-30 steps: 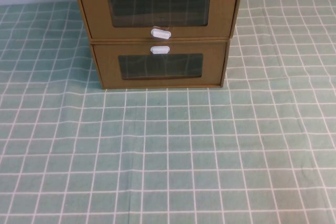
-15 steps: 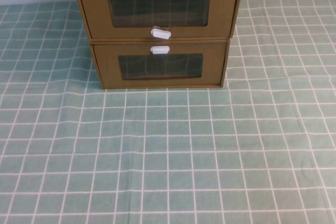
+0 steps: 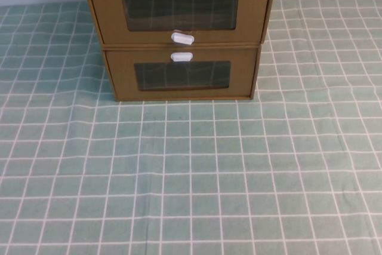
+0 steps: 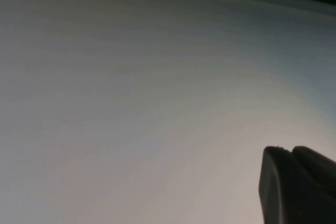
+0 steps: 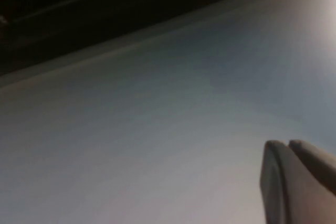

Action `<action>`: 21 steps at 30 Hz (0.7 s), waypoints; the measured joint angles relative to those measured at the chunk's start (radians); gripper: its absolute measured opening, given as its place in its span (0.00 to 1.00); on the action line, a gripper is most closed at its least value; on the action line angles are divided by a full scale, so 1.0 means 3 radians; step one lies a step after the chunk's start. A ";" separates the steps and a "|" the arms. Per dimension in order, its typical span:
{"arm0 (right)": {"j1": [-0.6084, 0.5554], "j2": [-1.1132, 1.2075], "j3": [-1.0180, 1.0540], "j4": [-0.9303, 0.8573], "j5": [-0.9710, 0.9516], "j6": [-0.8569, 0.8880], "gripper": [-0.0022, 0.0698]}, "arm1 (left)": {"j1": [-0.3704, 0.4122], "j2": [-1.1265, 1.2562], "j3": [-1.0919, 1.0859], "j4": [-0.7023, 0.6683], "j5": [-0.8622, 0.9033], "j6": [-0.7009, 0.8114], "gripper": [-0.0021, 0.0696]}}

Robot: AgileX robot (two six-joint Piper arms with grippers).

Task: Open the shoe box
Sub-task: 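Pull the top drawer of the cardboard box fully open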

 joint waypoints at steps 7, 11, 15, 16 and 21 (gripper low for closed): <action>0.0000 0.0530 -0.1246 -0.0606 0.0933 0.0796 0.01 | 0.0000 0.0866 -0.1205 -0.0318 0.1232 -0.0054 0.02; 0.0000 0.1063 -0.1866 -0.0773 0.1980 0.0934 0.01 | 0.0000 0.1609 -0.2031 -0.0446 0.2194 -0.0090 0.02; 0.0000 0.1648 -0.2239 -0.0797 0.2894 0.0947 0.01 | 0.0000 0.2416 -0.2853 -0.0460 0.3224 -0.0090 0.02; 0.0000 0.1791 -0.2280 -0.0797 0.3065 0.0947 0.01 | 0.0000 0.2577 -0.2997 -0.0460 0.3417 -0.0090 0.02; 0.0000 0.2352 -0.2326 -0.0797 0.3677 0.0677 0.01 | 0.0000 0.3368 -0.3460 -0.0517 0.3812 -0.0090 0.02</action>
